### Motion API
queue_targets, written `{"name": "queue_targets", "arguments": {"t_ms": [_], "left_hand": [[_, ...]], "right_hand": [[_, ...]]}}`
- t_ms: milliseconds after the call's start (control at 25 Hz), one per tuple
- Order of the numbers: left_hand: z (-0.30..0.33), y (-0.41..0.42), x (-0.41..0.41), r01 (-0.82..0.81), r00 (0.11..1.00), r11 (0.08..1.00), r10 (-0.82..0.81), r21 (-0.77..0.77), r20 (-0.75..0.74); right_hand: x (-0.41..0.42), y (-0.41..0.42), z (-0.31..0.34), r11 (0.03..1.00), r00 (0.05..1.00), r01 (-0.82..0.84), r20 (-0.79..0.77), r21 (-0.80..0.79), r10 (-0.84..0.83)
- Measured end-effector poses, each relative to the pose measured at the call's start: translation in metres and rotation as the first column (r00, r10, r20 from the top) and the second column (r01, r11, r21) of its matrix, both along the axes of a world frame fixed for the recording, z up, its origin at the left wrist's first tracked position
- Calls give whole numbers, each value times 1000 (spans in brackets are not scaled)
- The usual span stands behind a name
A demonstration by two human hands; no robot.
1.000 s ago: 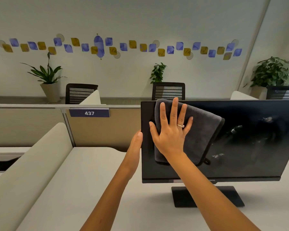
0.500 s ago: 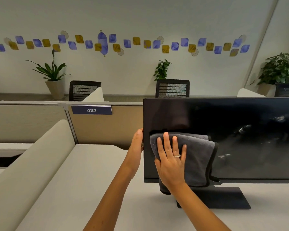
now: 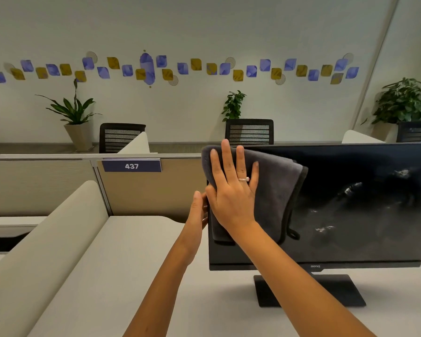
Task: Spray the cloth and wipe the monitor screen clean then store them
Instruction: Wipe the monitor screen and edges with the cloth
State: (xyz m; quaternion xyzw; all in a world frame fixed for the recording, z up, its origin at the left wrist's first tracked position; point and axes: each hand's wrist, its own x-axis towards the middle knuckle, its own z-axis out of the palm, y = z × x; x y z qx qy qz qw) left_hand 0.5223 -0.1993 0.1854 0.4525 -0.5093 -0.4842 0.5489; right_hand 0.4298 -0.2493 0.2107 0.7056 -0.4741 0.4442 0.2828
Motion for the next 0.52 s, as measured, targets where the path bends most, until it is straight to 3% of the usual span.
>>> {"name": "queue_targets", "arguments": {"t_ms": [280, 520], "left_hand": [[-3, 0, 5, 26, 1000, 999, -27, -31, -13], [-5, -2, 13, 62, 997, 997, -63, -44, -36]], "right_hand": [[3, -3, -6, 1000, 1000, -11, -10, -25, 11], [-10, 6, -67, 999, 992, -25, -118, 46, 31]]}}
